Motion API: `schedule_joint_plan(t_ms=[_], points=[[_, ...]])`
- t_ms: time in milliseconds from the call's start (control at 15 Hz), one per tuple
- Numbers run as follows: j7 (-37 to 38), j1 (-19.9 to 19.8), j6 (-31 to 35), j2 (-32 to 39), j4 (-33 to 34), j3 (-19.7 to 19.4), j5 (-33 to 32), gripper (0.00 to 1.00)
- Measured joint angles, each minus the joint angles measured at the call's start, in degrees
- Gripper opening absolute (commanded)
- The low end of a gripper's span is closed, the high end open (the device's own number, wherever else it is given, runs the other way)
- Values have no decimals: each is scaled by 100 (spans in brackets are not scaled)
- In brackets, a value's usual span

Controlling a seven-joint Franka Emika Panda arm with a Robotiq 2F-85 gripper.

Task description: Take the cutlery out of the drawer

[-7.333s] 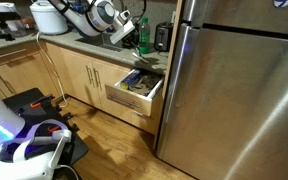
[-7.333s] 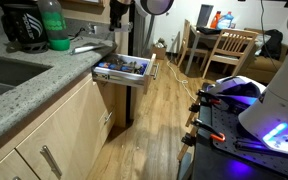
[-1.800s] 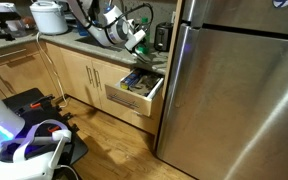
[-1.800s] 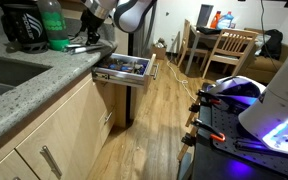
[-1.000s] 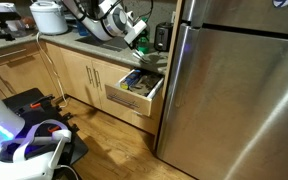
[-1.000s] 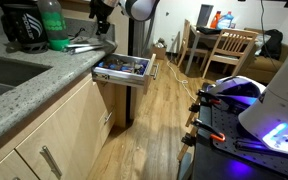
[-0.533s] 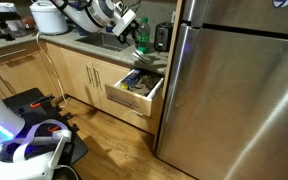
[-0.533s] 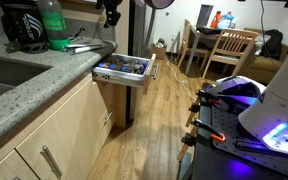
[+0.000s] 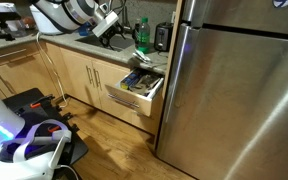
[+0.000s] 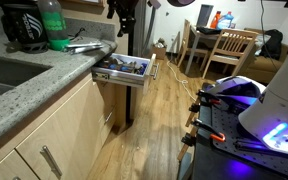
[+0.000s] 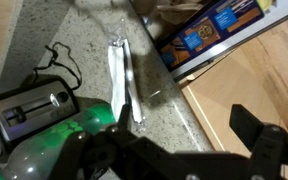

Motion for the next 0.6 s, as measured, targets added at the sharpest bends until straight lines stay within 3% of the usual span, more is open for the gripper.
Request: schedule_joint_plan(t_ms=[200, 600], points=[[-137, 30, -425, -237, -381, 31, 383, 100], [-139, -439, -921, -669, -702, 537, 465, 100]])
